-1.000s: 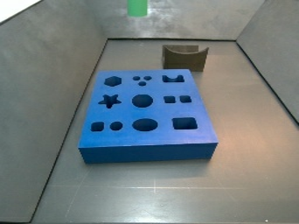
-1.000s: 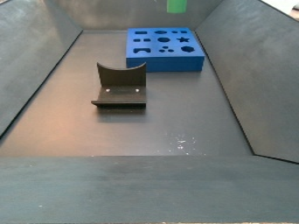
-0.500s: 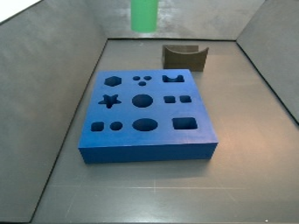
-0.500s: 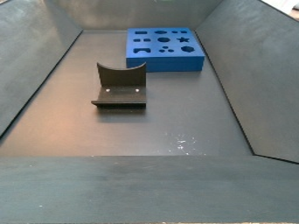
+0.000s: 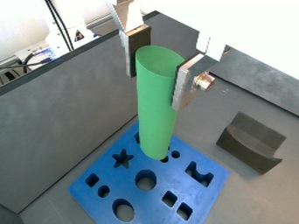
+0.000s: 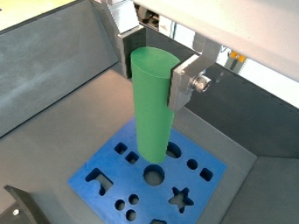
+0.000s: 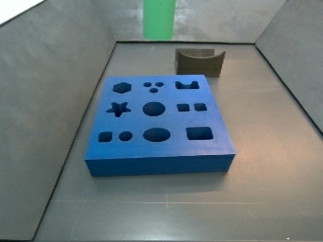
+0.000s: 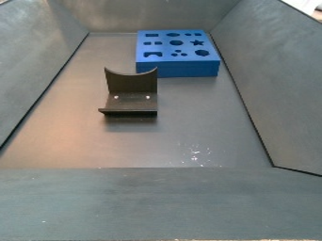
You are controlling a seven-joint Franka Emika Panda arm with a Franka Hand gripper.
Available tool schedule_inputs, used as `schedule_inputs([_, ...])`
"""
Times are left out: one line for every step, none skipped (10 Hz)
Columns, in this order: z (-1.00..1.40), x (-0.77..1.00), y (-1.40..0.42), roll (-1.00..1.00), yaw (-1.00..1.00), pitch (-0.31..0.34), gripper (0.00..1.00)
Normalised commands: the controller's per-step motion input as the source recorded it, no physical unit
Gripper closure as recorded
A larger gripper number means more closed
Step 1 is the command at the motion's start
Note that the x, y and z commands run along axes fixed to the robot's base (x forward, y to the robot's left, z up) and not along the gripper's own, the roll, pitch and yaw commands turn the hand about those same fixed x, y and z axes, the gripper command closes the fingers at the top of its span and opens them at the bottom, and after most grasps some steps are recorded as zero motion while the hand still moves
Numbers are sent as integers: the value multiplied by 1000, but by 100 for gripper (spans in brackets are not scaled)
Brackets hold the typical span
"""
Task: Pick up the oval object. Move up. Move to above the board. Insert the oval object.
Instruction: Insert the oval object.
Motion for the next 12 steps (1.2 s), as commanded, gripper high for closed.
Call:
schedule_inputs([-186,-117,-171,0,0,-80,100])
schedule_inputs([-231,-97,-320,0,106,-161,100])
schedule_inputs([-286,69,-346,0,166,-67,100])
schedule_inputs([-383,97,-366,0,140,-44,100])
schedule_inputs([-520,200,-260,0,34,0,100])
schedule_inputs([-634,171,-263,4,0,0,100])
schedule_inputs([-646,51,-311,20,0,-26,100])
schedule_inputs([-606,0,-357,34,0,-81,100])
schedule_inputs([-534,-31,-394,39,14,-93,100])
schedule_inputs([-437,-43,-366,4,26,-107,100])
schedule_inputs([-354,0,-249,0,14,-91,100])
schedule_inputs([-331,17,-129,0,0,-37,100])
